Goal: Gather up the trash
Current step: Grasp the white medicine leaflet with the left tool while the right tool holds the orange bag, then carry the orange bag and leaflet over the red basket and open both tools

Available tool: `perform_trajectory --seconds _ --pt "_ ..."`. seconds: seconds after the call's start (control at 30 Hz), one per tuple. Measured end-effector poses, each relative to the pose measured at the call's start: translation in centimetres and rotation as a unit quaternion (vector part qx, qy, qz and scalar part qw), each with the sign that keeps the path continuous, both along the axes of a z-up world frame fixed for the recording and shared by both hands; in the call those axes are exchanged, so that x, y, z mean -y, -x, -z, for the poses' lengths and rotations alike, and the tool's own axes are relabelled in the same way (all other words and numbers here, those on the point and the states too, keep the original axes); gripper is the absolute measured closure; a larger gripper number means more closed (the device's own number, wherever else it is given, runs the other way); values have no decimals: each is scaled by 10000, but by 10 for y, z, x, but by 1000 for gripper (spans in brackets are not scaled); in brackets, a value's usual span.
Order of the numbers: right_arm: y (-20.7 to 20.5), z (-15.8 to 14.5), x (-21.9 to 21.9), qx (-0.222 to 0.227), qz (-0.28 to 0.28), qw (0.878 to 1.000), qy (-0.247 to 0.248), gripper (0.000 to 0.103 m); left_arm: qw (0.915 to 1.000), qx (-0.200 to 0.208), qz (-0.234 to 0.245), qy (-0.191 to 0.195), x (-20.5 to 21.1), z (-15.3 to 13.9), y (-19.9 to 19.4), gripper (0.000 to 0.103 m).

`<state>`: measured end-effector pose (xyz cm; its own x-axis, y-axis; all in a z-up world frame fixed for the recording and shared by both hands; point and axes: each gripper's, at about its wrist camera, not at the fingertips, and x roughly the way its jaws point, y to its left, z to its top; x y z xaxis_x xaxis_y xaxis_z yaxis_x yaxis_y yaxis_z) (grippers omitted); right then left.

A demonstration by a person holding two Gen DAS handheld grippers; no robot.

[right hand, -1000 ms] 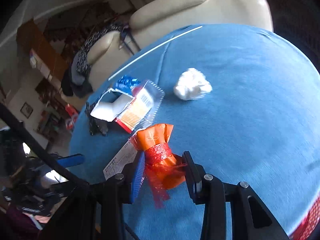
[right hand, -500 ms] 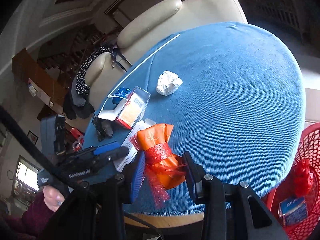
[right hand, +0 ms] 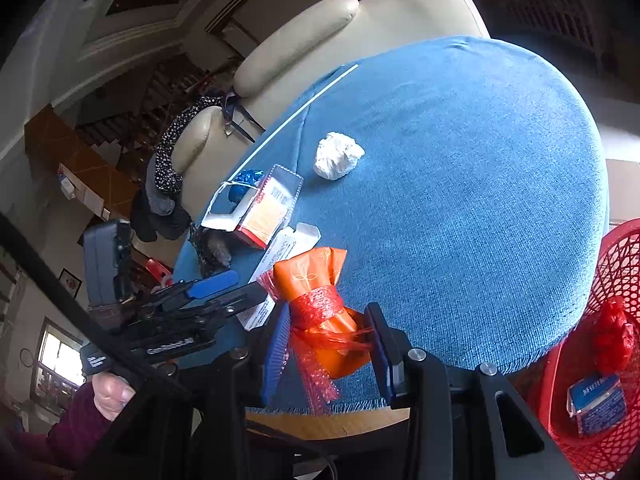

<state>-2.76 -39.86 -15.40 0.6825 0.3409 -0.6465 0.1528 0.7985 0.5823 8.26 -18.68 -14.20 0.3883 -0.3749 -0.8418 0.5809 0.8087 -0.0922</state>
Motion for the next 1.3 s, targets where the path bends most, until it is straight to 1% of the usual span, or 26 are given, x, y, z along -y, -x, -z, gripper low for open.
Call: perform_trajectory --seconds 0.03,0.07,0.1,0.23,0.3,0.4,0.53,0.6,0.87,1.03,1.3 --pt "0 0 0 6 -3 10000 3 62 10000 -36 -32 -17 0 3 -2 34" --pt "0 0 -1 16 -2 10000 -4 62 9999 -87 -69 -51 0 7 -4 39" --pt "1 0 0 29 6 10000 -9 62 9998 -159 -85 -87 -1 10 -5 52" --pt "3 0 3 65 77 9999 -56 62 9999 -55 -93 -29 -2 9 -3 53" --pt "4 0 5 87 109 9999 -57 62 10000 10 -92 36 -4 4 2 54" --pt "7 -2 6 106 135 9998 -57 62 9998 148 -12 162 -6 -9 13 54" --pt "14 -5 9 167 191 9997 -71 62 9985 471 175 202 -2 -32 31 54" --pt "17 -6 12 195 243 9995 -89 62 9975 639 254 178 5 -42 37 54" --pt "40 -11 28 250 503 9984 -114 62 9936 1070 363 59 21 -77 56 54" --pt "54 -15 38 312 651 9972 -181 62 9905 1281 495 14 34 -87 66 54" --pt "70 -23 47 417 791 9958 -178 62 9884 1347 698 -25 50 -93 78 54"
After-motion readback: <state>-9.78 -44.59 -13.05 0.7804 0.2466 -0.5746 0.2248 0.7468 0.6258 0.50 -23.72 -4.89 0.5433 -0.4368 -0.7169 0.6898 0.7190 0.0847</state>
